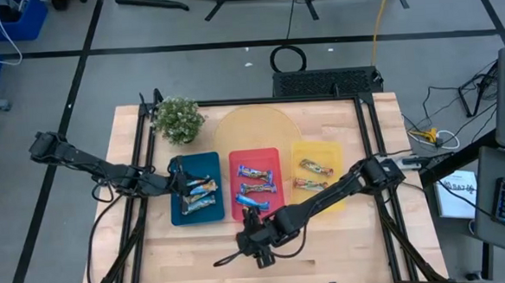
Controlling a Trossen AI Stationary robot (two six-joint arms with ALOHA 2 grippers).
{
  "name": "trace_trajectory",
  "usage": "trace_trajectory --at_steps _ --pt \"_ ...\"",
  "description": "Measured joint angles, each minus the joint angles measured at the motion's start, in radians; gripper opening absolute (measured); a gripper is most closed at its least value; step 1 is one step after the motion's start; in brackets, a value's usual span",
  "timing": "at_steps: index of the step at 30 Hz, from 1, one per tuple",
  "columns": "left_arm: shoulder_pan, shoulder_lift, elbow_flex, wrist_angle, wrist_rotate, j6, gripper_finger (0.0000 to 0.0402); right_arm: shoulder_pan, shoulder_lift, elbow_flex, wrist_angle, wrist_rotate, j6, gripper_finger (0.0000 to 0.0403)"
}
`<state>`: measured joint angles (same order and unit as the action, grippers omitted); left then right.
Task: Pick and place Granola Bars by type
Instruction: Put the red granola bar into the yellow bin
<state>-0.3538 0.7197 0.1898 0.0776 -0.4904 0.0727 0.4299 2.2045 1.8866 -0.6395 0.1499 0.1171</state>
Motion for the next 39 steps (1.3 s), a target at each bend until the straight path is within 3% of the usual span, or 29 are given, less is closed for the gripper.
trace_trajectory --at_steps 18,26,34,39 --pt "0.0 0.0 0.0 0.001 0.002 0.0 0.0049 -0.007 0.025 -0.069 0.074 -0.023 -0.029 0.0175" --pt "0.0 0.0 0.0 0.0 0.001 0.001 0.0049 -0.022 0.025 -0.136 0.088 0.027 -0.027 0.0169" --pt "0.0 0.0 0.0 0.0 0.001 0.001 0.0049 -0.025 0.016 -0.203 0.101 -0.068 -0.015 0.0168" --pt "0.0 0.0 0.0 0.001 0.001 0.002 0.0049 -0.003 0.02 -0.213 0.095 -0.105 -0.005 0.0142"
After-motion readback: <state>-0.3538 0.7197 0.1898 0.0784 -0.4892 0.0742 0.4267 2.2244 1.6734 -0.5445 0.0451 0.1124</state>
